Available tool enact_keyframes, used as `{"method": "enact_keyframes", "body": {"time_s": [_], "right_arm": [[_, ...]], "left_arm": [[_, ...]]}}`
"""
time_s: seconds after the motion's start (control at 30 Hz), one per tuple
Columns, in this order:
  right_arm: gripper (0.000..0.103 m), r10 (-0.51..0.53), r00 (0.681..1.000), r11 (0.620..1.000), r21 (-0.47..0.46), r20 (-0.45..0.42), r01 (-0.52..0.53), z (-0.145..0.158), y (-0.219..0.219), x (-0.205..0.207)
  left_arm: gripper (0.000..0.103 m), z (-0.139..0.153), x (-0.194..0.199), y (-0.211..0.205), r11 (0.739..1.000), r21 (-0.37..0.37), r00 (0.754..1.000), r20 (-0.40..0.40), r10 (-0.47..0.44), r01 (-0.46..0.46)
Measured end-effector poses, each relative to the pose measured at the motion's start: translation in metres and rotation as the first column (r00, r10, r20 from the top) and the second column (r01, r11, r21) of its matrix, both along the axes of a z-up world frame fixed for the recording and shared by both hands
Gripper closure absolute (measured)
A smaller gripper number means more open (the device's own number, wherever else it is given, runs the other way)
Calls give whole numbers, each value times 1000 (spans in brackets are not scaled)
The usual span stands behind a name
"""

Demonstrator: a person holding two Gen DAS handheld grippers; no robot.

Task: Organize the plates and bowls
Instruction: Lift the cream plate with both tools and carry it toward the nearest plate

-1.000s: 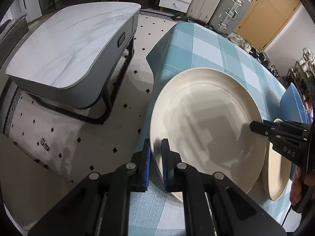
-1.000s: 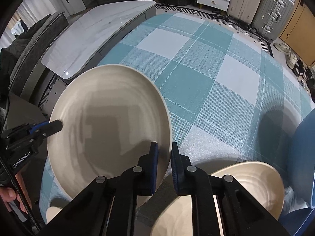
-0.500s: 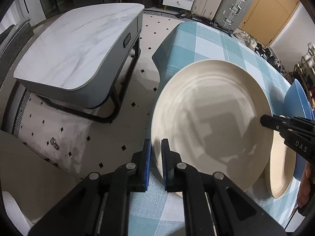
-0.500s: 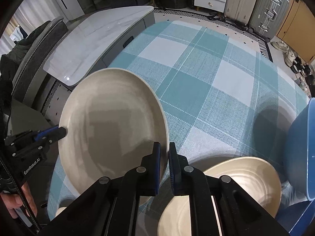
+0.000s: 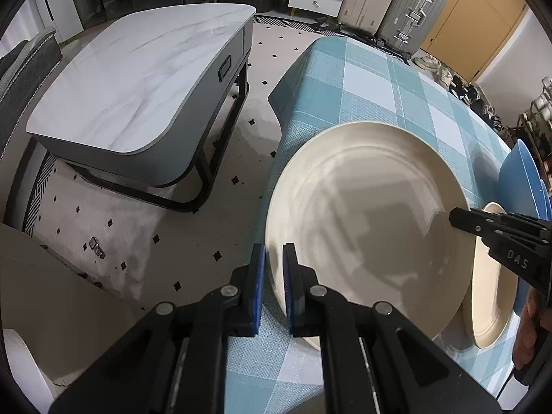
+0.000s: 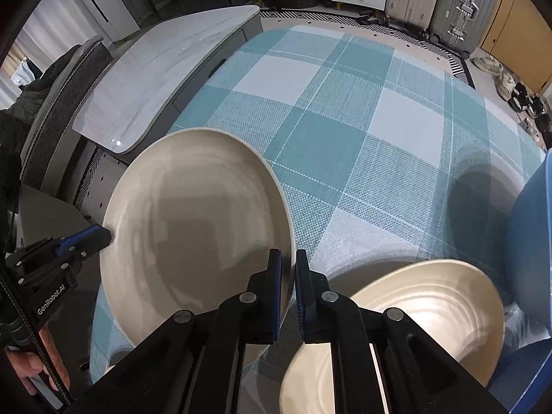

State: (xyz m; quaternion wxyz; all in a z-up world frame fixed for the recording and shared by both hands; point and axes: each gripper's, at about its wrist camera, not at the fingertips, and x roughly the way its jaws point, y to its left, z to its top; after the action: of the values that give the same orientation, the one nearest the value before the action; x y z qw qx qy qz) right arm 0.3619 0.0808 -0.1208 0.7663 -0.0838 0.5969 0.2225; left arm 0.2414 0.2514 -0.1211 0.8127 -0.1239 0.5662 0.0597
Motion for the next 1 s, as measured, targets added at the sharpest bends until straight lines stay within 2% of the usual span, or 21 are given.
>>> {"method": "enact_keyframes", "body": {"time_s": [0.13,0.3,0.57,0.73,1.0], "right_arm": [[95,-4,999,1000,16,-34,5,-12,-2,1],[94,6,1000,999,32,-22,-6,-14,-4,-3],[93,35,999,999,-15,7,-35,-13,2,-11],[93,19,1000,1000,-20,-2,-19,-10,5,-10],[94,-9,1000,1000,13,0,9,12,-3,-9]], "left_arm": [[96,-5,0,0,1000,-9,1000,-15,-6,5],[95,-11,-3,0,1000,-25,1000,-28,-3,2],[95,-9,-2,-4,1000,-18,999,-49,-13,12],[95,-1,-1,-4,1000,-6,999,-52,-11,11],[95,19,-10,-7,1000,-5,999,-33,-17,17]]}}
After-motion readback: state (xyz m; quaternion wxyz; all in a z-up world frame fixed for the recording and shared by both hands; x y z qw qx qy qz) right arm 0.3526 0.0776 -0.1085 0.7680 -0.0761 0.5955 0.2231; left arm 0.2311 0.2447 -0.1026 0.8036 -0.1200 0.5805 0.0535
